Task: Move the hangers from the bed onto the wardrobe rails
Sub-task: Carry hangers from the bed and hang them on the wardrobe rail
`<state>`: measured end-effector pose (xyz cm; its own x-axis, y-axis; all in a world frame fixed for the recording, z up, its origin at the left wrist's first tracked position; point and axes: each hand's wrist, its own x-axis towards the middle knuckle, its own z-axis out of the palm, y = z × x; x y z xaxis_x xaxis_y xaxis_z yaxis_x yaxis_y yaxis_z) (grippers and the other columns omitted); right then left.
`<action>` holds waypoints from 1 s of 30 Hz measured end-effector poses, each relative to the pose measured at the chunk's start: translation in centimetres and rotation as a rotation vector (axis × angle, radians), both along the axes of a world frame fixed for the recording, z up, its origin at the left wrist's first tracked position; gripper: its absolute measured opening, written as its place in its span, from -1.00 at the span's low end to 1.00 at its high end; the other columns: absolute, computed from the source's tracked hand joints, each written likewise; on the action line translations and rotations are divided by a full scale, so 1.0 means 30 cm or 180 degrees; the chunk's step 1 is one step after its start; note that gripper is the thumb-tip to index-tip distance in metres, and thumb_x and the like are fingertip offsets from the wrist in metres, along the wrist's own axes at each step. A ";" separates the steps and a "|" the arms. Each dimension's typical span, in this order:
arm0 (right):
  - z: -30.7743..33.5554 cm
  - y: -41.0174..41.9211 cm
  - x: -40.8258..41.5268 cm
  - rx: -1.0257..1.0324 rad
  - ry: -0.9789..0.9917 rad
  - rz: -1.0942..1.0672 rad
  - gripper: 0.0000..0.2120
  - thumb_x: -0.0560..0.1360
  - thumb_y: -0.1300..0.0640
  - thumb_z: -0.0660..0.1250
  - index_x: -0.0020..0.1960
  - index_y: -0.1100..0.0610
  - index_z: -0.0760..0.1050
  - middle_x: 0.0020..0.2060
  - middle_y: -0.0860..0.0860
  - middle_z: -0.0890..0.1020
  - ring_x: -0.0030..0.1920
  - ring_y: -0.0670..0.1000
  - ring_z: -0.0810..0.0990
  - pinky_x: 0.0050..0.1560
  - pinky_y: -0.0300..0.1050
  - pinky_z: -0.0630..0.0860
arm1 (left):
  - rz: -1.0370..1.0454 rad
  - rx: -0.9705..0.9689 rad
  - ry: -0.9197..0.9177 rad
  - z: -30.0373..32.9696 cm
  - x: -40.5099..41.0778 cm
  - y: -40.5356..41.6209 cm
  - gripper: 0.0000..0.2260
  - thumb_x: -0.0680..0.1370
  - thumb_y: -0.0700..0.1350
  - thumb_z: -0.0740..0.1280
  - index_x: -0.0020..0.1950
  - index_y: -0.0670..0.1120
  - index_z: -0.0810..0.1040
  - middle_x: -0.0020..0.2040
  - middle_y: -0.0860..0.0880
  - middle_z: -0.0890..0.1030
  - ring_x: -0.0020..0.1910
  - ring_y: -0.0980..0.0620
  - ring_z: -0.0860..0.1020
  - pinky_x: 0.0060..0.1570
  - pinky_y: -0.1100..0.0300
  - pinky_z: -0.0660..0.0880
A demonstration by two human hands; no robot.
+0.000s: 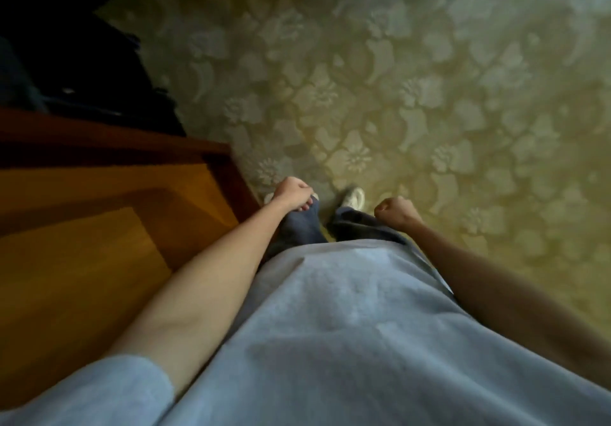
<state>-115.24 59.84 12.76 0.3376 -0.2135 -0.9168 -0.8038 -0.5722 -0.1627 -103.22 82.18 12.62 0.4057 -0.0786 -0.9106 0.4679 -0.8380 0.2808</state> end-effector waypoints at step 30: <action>0.043 -1.564 0.876 -0.0294 -0.0881 -0.1679 -0.78 0.49 0.18 0.33 -0.01 0.26 0.69 -0.14 0.14 0.72 -0.04 0.15 0.68 -0.05 -0.03 0.59 | -0.0594 0.0408 -0.0187 -0.066 1.031 -1.388 -0.74 0.61 -0.19 0.33 -0.29 -0.12 0.58 -0.39 -0.05 0.59 -0.58 0.12 0.47 -0.60 0.33 0.35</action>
<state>-88.96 12.92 14.06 0.3878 -0.4918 -0.7796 -0.9179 -0.1295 -0.3750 -72.28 40.54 10.65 0.4477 -0.0424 -0.8932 0.2875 -0.9390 0.1887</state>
